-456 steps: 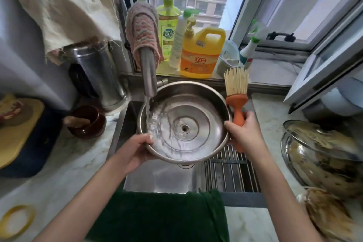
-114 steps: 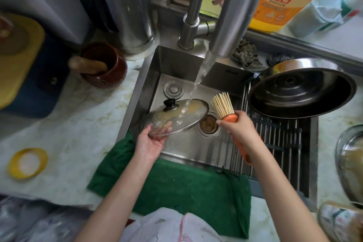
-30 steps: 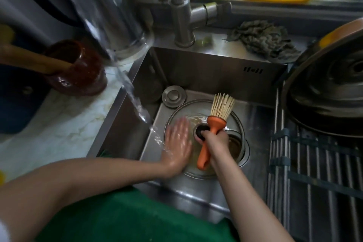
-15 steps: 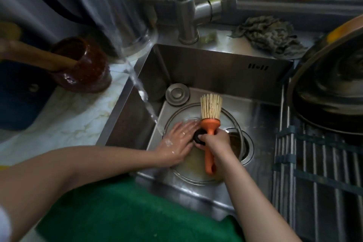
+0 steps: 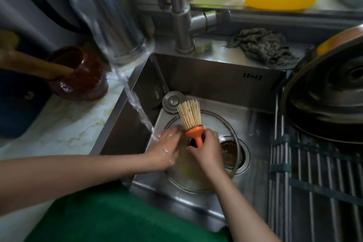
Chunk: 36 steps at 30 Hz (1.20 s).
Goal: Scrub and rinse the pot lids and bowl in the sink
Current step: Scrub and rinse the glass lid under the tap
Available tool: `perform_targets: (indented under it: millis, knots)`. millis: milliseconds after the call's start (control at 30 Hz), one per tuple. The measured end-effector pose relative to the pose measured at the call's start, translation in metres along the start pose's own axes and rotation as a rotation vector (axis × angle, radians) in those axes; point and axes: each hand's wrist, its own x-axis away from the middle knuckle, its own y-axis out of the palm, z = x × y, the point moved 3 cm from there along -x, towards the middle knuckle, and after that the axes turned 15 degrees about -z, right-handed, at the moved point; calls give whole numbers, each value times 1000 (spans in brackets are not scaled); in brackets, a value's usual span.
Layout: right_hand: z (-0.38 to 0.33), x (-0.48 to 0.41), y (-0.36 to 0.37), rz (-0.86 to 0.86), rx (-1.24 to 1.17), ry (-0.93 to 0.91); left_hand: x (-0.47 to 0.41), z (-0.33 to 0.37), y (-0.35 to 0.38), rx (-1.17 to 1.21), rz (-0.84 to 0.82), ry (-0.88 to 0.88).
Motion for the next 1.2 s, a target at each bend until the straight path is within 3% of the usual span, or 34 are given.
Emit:
perform_targets:
  millis: [100, 200, 367, 467, 533, 600, 700, 833, 967, 1067, 1200]
  knots:
    - [-1, 4, -2, 5, 93, 2, 4, -5, -1, 325, -64, -279]
    - [-8, 3, -14, -41, 225, 31, 4, -4, -15, 454, 44, -399]
    - [-28, 6, -25, -90, 589, -179, 13, -17, -27, 555, 171, -446]
    - [-30, 13, -19, -165, 709, -262, 22, -29, -20, 630, 165, -542]
    - [-31, 17, -18, -209, 764, -296, 24, -33, -16, 742, 250, -598]
    - [-32, 18, -16, -256, 840, -318, 26, -32, -14, 817, 336, -594]
    - [-35, 22, -8, -346, 955, -364, 33, -22, -20, 760, 333, -471]
    - [-38, 26, 3, -422, 1003, -416, 23, -19, -25, 715, 258, -411]
    - [-36, 30, 0, -446, 969, -310, -4, -22, -16, 696, 153, -455]
    - [-35, 31, -5, -395, 970, -147, -14, -30, -14, 797, 219, -569]
    - [-31, 34, -8, -393, 890, -53, -13, -36, -8, 1136, 116, -497]
